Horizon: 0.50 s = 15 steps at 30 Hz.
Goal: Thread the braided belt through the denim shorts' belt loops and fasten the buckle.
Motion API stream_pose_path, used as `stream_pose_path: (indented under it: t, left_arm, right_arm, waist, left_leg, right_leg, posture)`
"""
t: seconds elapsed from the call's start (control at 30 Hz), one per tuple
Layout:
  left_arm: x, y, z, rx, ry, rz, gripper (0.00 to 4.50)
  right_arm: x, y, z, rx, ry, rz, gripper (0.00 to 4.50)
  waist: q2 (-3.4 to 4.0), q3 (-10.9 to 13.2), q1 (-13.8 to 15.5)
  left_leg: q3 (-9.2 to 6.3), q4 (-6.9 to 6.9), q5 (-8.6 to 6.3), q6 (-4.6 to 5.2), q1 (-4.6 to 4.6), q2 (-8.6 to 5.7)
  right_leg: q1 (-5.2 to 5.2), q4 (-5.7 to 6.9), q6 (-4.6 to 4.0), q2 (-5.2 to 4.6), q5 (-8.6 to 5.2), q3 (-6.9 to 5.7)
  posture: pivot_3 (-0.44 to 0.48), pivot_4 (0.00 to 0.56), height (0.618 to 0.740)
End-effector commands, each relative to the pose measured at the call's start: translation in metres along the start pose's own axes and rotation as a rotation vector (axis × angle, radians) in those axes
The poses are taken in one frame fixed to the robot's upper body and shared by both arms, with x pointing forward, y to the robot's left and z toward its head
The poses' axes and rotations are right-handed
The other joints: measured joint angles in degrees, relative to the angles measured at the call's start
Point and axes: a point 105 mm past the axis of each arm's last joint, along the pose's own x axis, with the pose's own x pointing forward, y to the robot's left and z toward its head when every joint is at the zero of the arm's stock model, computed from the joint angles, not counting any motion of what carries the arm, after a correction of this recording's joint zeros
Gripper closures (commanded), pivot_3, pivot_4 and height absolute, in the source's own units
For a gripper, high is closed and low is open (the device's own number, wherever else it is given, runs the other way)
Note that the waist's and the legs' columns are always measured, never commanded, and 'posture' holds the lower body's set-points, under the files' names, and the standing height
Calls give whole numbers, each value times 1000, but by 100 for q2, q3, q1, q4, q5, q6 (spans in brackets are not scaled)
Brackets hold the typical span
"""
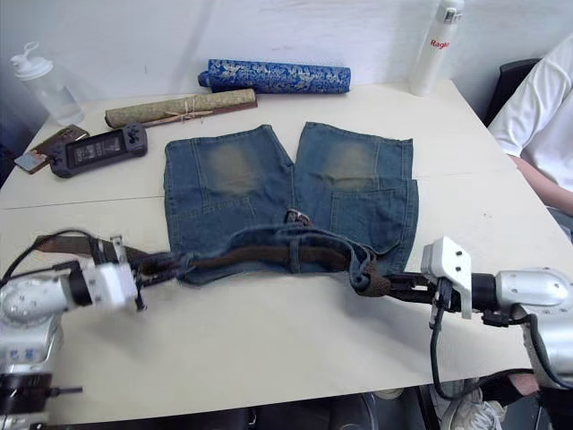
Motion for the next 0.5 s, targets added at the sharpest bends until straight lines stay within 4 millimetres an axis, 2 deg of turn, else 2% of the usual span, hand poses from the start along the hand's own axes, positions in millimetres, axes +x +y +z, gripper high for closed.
stream_pose_path:
  t: [0.03,0.2,0.33,0.4,0.43,0.47,0.5]
  left_arm:
    - [-33,-46,-21,195,83,-128,4161]
    - [-46,-69,-41,202,120,-201,4161]
    - [-40,-68,-41,179,102,-186,4161]
    - [-32,-67,-35,178,74,-186,4161]
    - [-30,-66,-33,177,66,-184,4161]
    - [-29,-66,-32,161,62,-178,3693]
    - [-29,-67,-31,145,57,-180,3219]
  right_arm:
    - [-13,2,-16,-182,188,-17,4477]
    - [-18,5,-26,-154,237,0,4477]
    - [-22,7,-22,-48,228,-3,4477]
    - [-23,10,-18,-4,216,4,3496]
    - [-23,11,-17,14,216,9,3395]
    - [-24,13,-16,21,222,15,2862]
    - [-26,15,-15,34,223,18,2520]
  waist:
    - [0,0,22]
    - [-4,-3,96]
    - [31,-24,120]
    - [36,-27,133]
    - [37,-27,135]
    - [37,-27,137]
    - [37,-27,138]
  left_leg:
    - [0,0,-1,1,4,4]
    - [0,4,-4,7,-10,5]
    - [0,3,-5,9,-7,5]
    - [0,3,-5,9,-5,5]
    - [0,3,-5,9,-6,5]
    - [0,3,-5,9,-6,5]
    - [0,3,-5,9,-7,5]
  right_leg:
    - [7,-7,-2,1,3,-2]
    - [-6,-6,1,1,5,-4]
    - [-6,-5,1,1,5,-3]
    - [-5,-3,1,2,5,-3]
    - [-5,-3,1,1,5,-3]
    - [-4,-3,1,1,5,-3]
    - [-4,-4,1,1,5,-3]
  posture:
    - [0,150,645]
    - [0,150,645]
    - [0,150,645]
    - [0,150,645]
    - [0,150,645]
    - [0,150,645]
    - [0,150,645]
